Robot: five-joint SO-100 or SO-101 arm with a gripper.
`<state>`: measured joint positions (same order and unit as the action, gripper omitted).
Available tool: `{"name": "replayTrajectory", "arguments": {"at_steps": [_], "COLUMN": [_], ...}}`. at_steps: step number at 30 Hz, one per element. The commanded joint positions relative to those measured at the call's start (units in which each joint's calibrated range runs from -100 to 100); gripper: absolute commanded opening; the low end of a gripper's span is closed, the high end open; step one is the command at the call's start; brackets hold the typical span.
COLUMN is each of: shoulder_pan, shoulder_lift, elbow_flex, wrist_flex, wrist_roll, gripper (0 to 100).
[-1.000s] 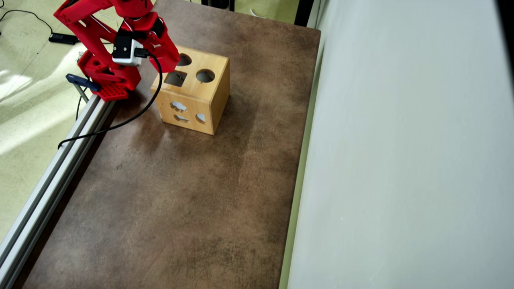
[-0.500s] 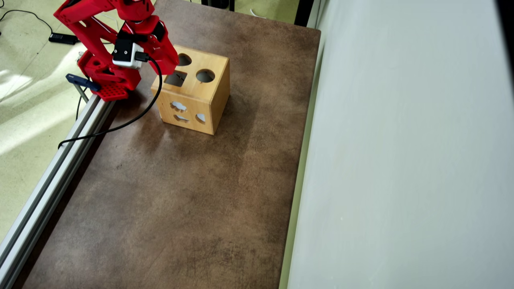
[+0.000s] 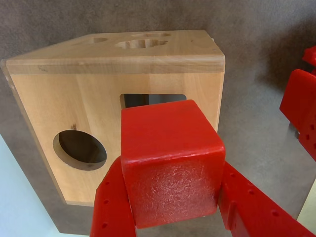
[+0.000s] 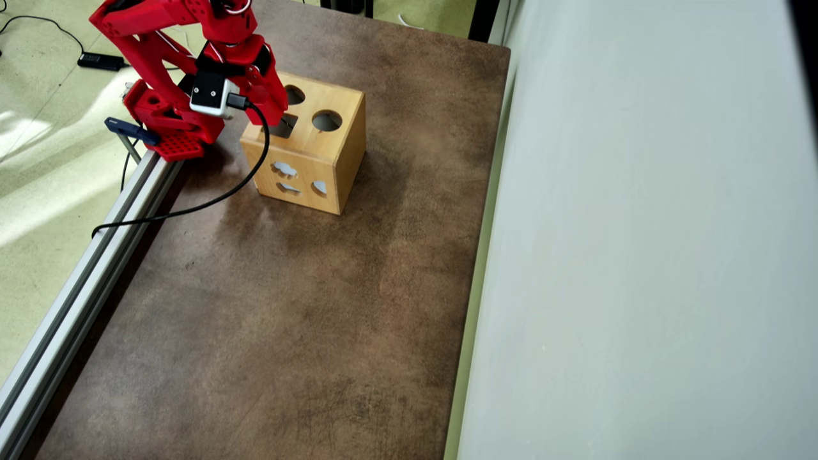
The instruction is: Pick and place the red cube on the square hole
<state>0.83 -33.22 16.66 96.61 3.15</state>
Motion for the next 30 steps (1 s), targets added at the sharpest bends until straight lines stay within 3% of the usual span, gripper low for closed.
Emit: {"name": "replayTrajectory", "arguments": {"at_steps": [1, 30], "shoulder_pan": [-0.23, -0.45], "shoulder_lift": [0.23, 5.07], "elbow_flex": [-0.29, 1.14], "wrist_flex": [-2.32, -3.85], "wrist_roll": [-0.20, -1.81], "gripper": [7, 7]}}
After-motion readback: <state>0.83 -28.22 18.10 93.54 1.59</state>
